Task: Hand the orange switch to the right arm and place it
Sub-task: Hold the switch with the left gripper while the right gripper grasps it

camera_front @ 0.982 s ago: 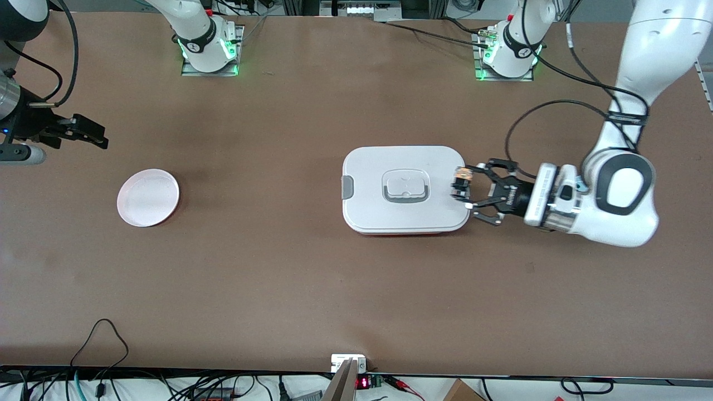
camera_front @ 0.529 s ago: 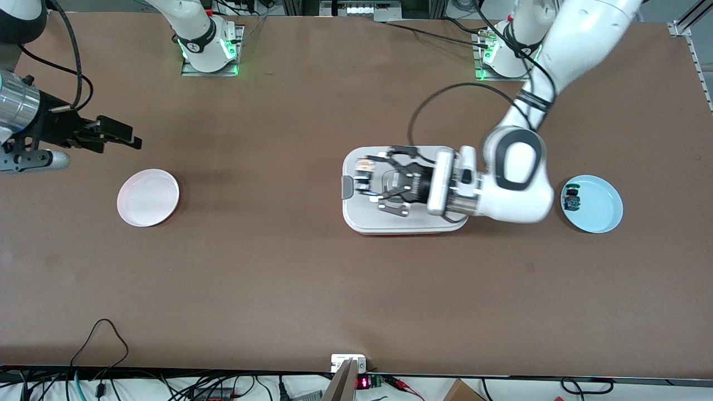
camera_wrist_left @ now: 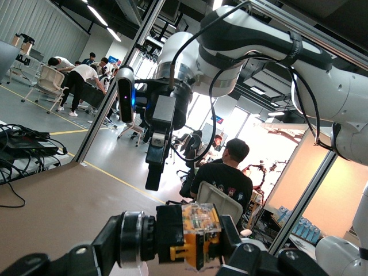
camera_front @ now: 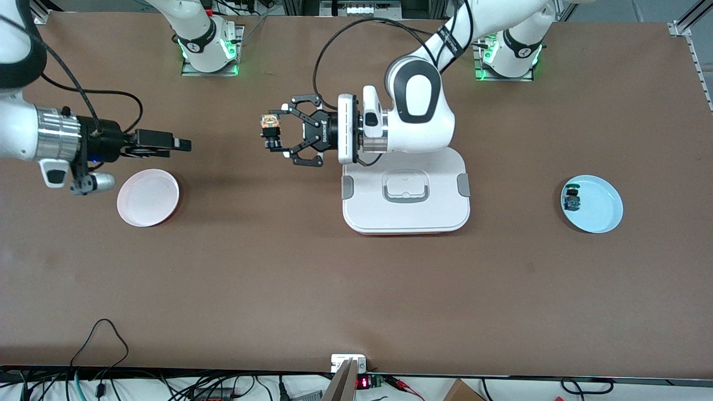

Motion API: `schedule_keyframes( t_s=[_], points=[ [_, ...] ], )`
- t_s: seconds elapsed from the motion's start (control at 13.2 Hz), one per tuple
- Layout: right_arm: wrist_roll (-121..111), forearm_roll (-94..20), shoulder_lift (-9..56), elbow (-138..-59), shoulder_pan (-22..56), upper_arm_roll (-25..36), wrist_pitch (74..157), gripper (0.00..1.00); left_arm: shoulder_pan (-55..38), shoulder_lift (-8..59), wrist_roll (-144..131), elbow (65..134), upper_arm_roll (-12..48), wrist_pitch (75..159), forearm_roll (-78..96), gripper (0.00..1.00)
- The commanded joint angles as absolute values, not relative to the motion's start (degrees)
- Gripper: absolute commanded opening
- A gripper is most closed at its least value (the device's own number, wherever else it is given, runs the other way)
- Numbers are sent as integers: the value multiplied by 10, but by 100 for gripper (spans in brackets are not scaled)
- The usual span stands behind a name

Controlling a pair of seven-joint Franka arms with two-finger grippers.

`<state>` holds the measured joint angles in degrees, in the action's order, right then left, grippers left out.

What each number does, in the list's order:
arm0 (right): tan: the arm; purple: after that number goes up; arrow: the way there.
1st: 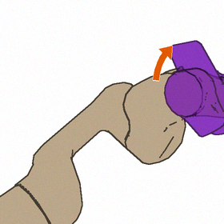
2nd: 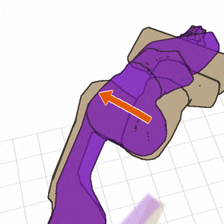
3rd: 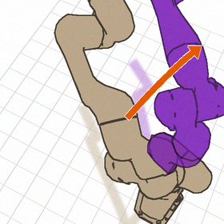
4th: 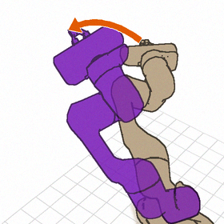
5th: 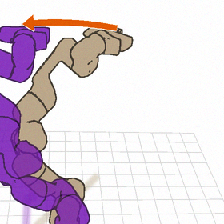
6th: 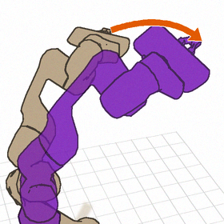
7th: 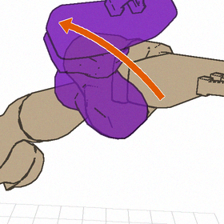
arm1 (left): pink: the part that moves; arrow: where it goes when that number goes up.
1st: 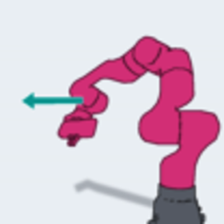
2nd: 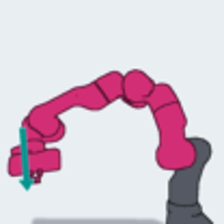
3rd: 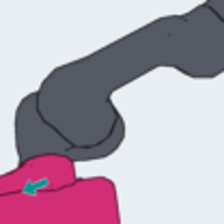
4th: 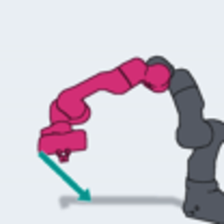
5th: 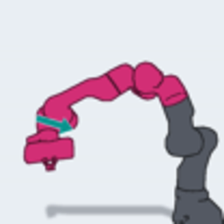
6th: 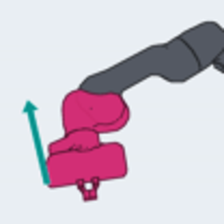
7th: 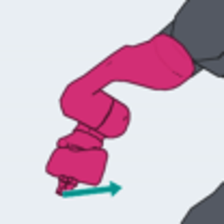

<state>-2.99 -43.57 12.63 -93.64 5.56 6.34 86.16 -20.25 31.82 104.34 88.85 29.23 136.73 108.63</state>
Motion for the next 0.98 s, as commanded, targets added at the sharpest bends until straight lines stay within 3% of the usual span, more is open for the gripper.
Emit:
schedule_keyframes(
  t_s=[0.0,0.3,0.68,0.91],
  points=[
    [-39,-519,129,-949,50,63,846,100,-200,308,1036,885,296,1382,1100,3],
    [-10,-719,126,-1051,49,63,848,100,-200,308,1038,885,295,1383,1092,0],
    [25,-760,106,-1117,57,48,848,100,-201,309,1038,885,295,1383,1092,0],
    [84,-787,98,-1117,59,30,851,100,-200,308,1038,885,295,1383,1094,0]
  ],
)
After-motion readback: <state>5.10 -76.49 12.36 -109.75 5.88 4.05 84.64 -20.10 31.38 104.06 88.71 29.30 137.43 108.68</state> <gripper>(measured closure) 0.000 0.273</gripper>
